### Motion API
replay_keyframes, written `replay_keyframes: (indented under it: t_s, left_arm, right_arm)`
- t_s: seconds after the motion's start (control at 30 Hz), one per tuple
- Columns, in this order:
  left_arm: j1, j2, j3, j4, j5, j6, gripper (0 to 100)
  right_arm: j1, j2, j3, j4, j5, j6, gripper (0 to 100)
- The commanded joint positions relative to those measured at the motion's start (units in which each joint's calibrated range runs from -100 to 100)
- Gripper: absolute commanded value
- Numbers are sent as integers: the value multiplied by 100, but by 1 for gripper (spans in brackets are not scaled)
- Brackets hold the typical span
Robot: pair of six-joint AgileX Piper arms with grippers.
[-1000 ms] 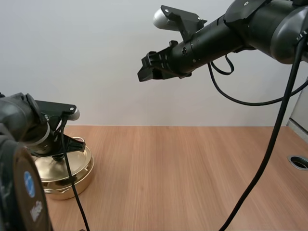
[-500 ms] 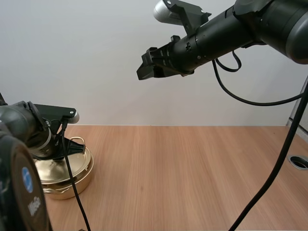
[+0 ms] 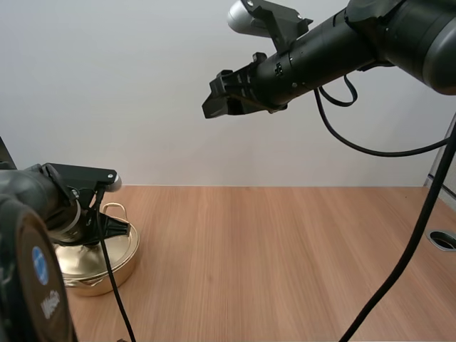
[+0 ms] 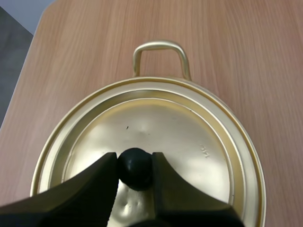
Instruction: Open the pot, put the car inside, and close it
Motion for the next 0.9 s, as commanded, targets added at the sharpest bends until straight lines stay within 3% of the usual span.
replay_keyframes:
  t_s: [0.0, 0.67, 0.77, 0.87]
  left_arm:
    - [3, 2, 40, 35, -105, 3, 0]
    - [3, 2, 54, 83, -16, -239, 1]
    - [3, 2, 54, 83, -363, -408, 13]
    - [3, 2, 54, 109, -638, -398, 39]
  right_arm:
    - [-2, -5, 7, 1, 9, 5, 100]
    - [-2, -5, 7, 33, 9, 5, 100]
    - [-2, -5, 7, 33, 9, 5, 100]
    - [-2, -5, 7, 33, 9, 5, 100]
